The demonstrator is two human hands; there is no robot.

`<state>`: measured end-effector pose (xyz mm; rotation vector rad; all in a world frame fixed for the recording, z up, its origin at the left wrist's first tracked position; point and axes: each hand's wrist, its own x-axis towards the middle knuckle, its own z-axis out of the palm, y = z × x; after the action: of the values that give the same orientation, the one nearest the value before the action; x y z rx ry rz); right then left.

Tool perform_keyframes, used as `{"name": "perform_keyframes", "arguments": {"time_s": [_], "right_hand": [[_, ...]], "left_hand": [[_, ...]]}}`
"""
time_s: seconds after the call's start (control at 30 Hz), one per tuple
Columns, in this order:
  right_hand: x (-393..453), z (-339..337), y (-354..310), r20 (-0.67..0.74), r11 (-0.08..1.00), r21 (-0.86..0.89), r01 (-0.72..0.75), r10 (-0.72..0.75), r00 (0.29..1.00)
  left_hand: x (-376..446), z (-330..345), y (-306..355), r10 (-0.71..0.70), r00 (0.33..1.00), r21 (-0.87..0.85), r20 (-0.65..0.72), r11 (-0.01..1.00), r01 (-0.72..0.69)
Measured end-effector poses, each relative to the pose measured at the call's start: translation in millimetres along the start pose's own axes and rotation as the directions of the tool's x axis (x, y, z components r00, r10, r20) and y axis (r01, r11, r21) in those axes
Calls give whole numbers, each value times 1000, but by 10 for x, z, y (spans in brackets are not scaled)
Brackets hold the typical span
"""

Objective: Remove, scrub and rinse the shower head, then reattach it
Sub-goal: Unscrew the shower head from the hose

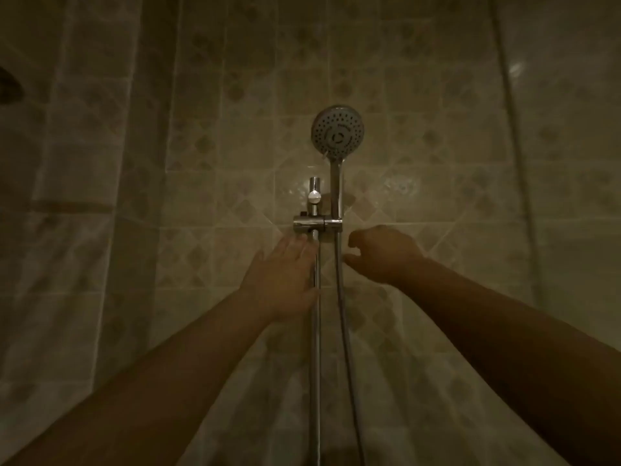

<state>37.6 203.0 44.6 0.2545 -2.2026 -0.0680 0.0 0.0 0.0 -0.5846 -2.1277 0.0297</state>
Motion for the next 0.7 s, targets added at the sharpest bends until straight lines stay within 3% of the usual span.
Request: {"name": "perform_keyframes", "arguments": {"time_s": [0.13, 0.33, 0.7], "right_hand": [[515, 64, 122, -112, 988, 137, -74, 90, 990], [1156, 259, 154, -139, 908, 382, -174, 242, 960], [1459, 461, 220, -185, 881, 464, -90, 196, 963]], "left_hand": [[465, 244, -118, -10, 1000, 44, 19, 999, 9], [1003, 523, -223, 29, 996, 194, -86, 981, -12], [1112, 710, -335, 4, 1000, 140, 3, 990, -4]]}}
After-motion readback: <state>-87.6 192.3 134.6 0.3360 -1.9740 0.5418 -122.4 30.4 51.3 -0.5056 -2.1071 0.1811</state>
